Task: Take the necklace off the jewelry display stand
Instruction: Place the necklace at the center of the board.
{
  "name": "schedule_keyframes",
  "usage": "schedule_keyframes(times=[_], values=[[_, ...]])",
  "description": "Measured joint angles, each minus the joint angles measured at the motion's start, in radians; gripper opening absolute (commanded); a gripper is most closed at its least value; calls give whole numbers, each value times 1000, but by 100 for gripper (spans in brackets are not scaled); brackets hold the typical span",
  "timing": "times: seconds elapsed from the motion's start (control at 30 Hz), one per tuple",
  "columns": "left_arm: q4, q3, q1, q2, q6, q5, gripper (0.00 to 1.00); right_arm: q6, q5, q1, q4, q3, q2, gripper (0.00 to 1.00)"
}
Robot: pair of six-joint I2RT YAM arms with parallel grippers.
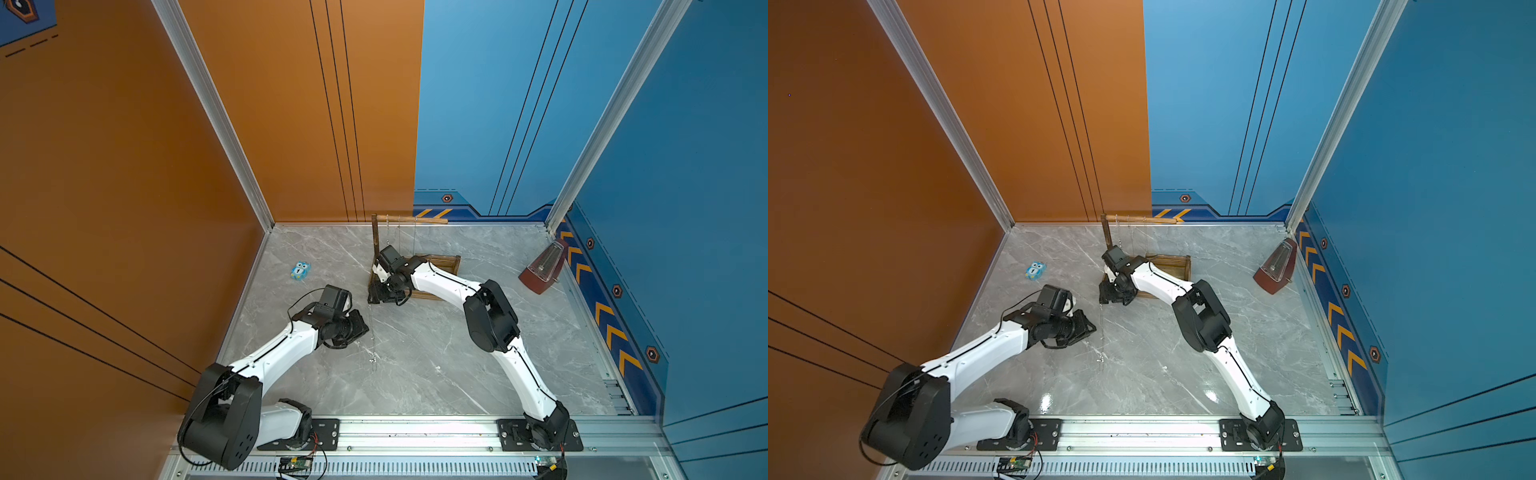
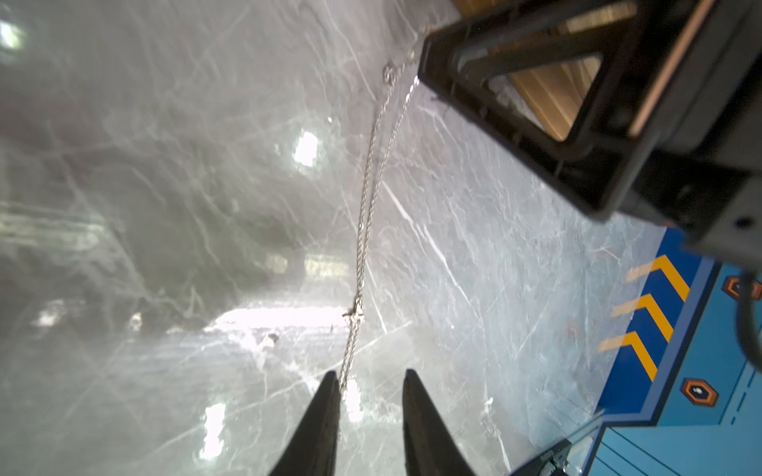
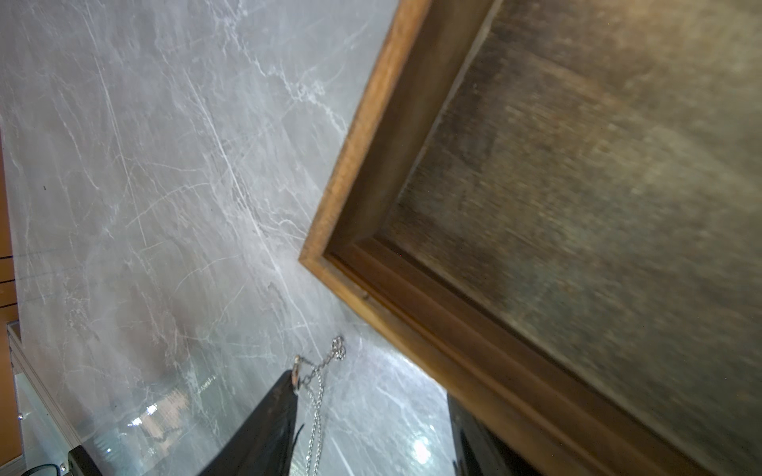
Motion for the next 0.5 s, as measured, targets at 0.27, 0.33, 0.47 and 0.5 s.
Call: schedule_keyframes(times=[0.27,0.33,0.47,0.5], values=[[12,188,22,261,58,-22,0,1,-3,-8,0,0,0,57],[14,217,23,297,62,-22,0,3,-4,-10,0,0,0,57],[17,272,27,352,67,-22,0,4,-6,-11,0,0,0,56],[19,283,28,367,67,-22,0,4,-6,-11,0,-1,0,56]])
